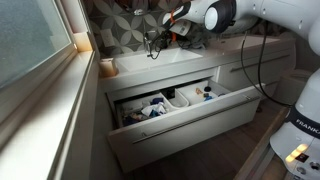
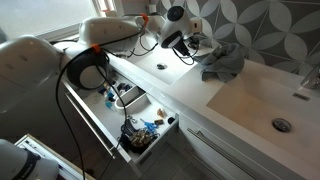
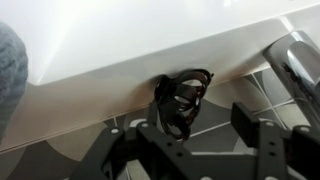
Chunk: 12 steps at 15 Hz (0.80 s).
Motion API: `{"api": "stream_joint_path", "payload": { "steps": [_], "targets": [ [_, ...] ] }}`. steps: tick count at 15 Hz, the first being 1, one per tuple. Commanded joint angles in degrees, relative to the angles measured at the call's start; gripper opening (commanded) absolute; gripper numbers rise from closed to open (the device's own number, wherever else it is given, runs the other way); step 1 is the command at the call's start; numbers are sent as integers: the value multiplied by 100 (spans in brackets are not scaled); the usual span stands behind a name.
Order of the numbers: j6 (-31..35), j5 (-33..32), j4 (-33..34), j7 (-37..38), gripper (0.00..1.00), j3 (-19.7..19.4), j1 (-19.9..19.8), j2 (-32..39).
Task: Put the black object on the top of the sink
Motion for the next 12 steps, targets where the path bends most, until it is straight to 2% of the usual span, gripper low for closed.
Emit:
{"api": "stream_joint_path", "payload": {
  "steps": [1,6,8,12],
  "targets": [
    [-581,-88,104,367,100,-165,23,-139],
    [-1117,-76,224,491,100,-303,-37,-332],
    [-1529,-107,179,459,100,-369,-91,-502],
    [-2927,-292,17,351,100,-673,-200,-1001]
  ]
}}
